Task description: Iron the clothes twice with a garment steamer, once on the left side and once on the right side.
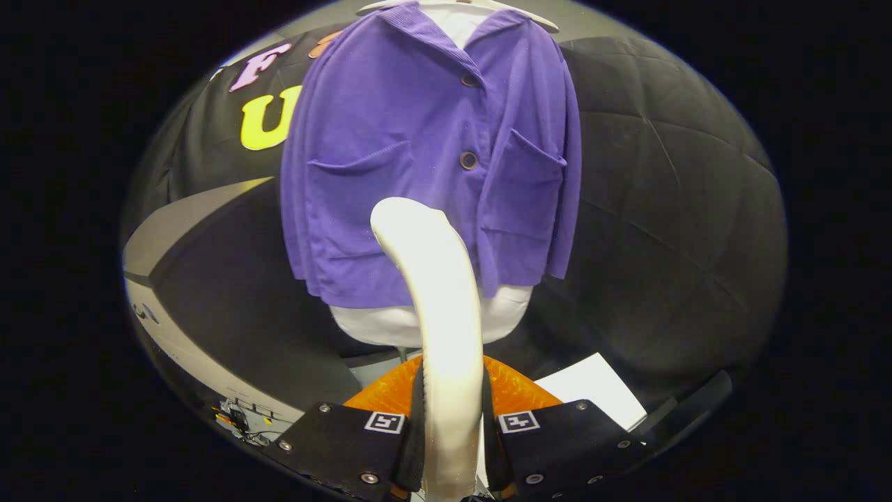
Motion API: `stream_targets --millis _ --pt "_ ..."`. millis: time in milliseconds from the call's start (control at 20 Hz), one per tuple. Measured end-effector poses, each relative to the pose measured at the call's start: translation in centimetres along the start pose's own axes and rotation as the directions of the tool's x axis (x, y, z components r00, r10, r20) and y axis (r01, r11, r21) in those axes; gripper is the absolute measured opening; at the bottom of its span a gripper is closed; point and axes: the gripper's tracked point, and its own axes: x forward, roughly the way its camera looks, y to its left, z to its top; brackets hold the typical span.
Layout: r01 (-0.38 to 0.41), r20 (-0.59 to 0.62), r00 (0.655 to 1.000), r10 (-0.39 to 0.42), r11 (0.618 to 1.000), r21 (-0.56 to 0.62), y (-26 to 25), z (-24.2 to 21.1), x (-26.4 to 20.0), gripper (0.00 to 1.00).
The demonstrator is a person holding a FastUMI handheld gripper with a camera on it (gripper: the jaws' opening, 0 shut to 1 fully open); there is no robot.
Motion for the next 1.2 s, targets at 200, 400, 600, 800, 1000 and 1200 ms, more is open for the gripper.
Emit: stream_targets --millis 200,400,600,800,1000,1200 --pt "-0.084 0.072 0.994 0.088 0.995 -0.053 2.0 2.0 -4.1 0.34" --pt "-0.186 0.156 0.966 0.205 0.974 -0.126 4.2 5.4 -8.8 0.34" --pt "-0.222 0.261 0.933 0.25 0.966 -0.132 4.7 9.7 -14.0 0.34" --pt "-0.18 0.343 0.915 0.211 0.976 -0.121 5.1 13.0 -17.6 0.34" --pt "-0.144 0.413 0.893 0.176 0.984 -0.107 6.7 15.9 -20.5 0.34" --pt "-0.128 0.462 0.867 0.187 0.979 -0.156 9.7 17.1 -23.6 0.34"
